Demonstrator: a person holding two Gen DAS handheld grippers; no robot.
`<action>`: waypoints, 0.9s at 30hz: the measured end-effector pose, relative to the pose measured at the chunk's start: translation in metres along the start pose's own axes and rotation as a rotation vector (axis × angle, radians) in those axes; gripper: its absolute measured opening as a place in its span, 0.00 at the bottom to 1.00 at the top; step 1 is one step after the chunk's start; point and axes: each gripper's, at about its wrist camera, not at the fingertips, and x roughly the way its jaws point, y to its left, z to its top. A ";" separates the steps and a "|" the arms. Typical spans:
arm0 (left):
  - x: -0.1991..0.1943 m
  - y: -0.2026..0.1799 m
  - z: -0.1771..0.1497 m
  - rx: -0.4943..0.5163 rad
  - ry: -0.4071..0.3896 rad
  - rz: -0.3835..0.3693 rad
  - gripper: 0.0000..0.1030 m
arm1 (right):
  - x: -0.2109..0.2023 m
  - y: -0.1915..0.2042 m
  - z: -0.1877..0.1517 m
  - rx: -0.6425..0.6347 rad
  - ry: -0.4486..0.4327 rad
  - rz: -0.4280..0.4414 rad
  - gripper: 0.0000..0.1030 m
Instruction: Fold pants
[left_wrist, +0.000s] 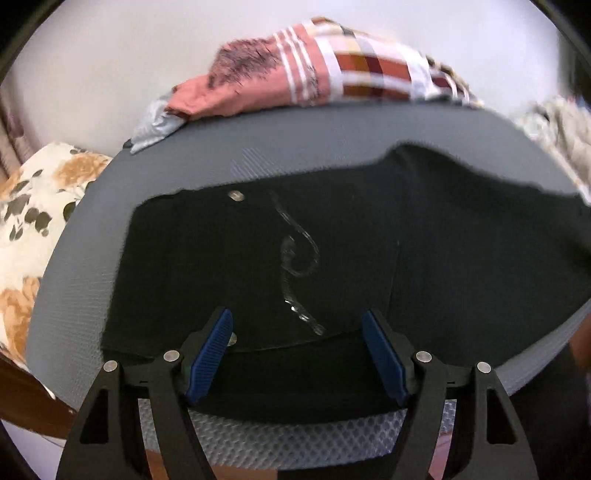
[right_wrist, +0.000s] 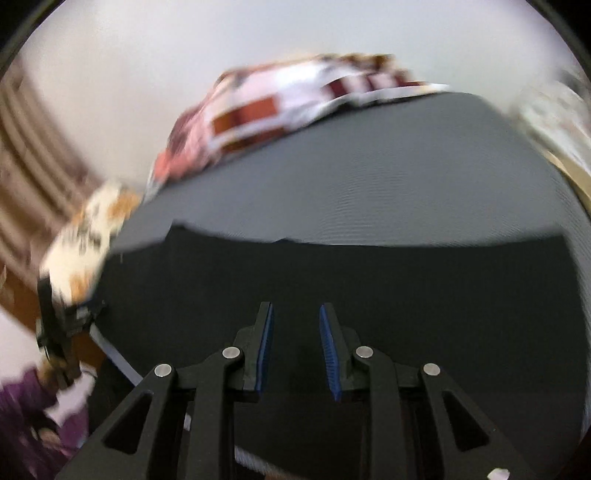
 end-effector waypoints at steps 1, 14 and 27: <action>0.004 -0.002 -0.002 -0.008 0.010 -0.012 0.71 | 0.011 0.005 0.002 -0.051 0.032 -0.046 0.22; 0.009 0.006 -0.005 -0.052 -0.019 -0.074 0.75 | -0.045 -0.179 0.014 0.056 0.030 -0.593 0.10; 0.010 0.004 -0.001 -0.058 -0.008 -0.070 0.80 | -0.066 -0.193 -0.013 0.191 -0.052 -0.389 0.44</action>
